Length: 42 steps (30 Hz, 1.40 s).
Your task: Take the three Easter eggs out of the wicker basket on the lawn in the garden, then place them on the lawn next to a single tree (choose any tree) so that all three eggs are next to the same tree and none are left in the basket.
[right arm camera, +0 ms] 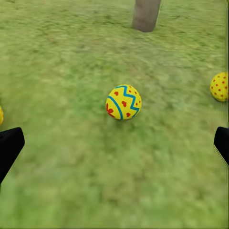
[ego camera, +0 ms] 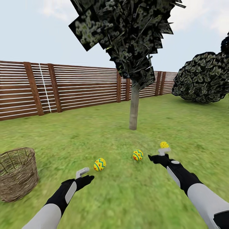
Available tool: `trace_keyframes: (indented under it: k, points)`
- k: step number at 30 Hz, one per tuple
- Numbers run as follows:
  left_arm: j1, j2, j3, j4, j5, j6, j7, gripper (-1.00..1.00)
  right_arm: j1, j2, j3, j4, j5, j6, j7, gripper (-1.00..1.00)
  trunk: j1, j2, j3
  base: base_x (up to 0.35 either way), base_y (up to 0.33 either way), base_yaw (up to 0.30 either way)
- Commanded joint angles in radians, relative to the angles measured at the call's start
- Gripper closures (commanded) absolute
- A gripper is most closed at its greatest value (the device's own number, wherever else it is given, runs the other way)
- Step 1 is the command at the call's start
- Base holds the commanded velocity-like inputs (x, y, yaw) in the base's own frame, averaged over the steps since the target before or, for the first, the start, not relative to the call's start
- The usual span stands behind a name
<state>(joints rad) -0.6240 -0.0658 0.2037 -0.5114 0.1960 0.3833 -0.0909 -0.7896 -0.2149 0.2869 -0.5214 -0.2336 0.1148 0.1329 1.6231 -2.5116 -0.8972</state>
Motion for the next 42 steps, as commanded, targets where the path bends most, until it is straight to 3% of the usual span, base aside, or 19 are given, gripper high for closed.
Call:
trace_keyframes:
  k: [1,12,16,19,27,42]
  points:
    - [0.000,-0.001,0.008,-0.001,0.003,0.008,-0.004,-1.00,0.000,-0.001,0.006,-0.002,-0.010,0.005,-0.001,-1.00,-0.001,0.000,0.005,0.000,0.000,0.000]
    - [0.000,0.002,0.005,-0.002,0.002,0.023,-0.007,-1.00,0.000,0.008,0.006,0.064,-0.011,0.005,0.000,-1.00,-0.006,0.002,0.065,0.000,0.000,0.000]
    - [0.000,-0.001,0.005,0.003,0.002,0.023,-0.007,-1.00,0.000,0.010,0.007,0.200,-0.009,0.002,0.001,-1.00,-0.007,0.003,0.081,0.000,0.000,0.000]
    - [0.000,-0.002,0.005,0.020,0.002,0.023,-0.006,-1.00,0.000,0.017,0.031,0.259,0.023,0.013,0.000,-1.00,-0.009,0.004,0.091,0.000,0.000,-0.043]
    - [0.000,0.000,0.005,0.083,-0.001,0.023,-0.006,-1.00,0.000,0.020,0.040,0.314,0.042,0.044,0.000,-1.00,-0.012,0.006,0.112,0.000,0.000,-0.088]
    - [0.000,0.002,0.005,0.114,-0.010,0.022,-0.004,-1.00,0.000,0.026,0.044,0.321,0.045,0.060,-0.002,-1.00,-0.019,0.009,0.146,0.000,0.000,-0.025]
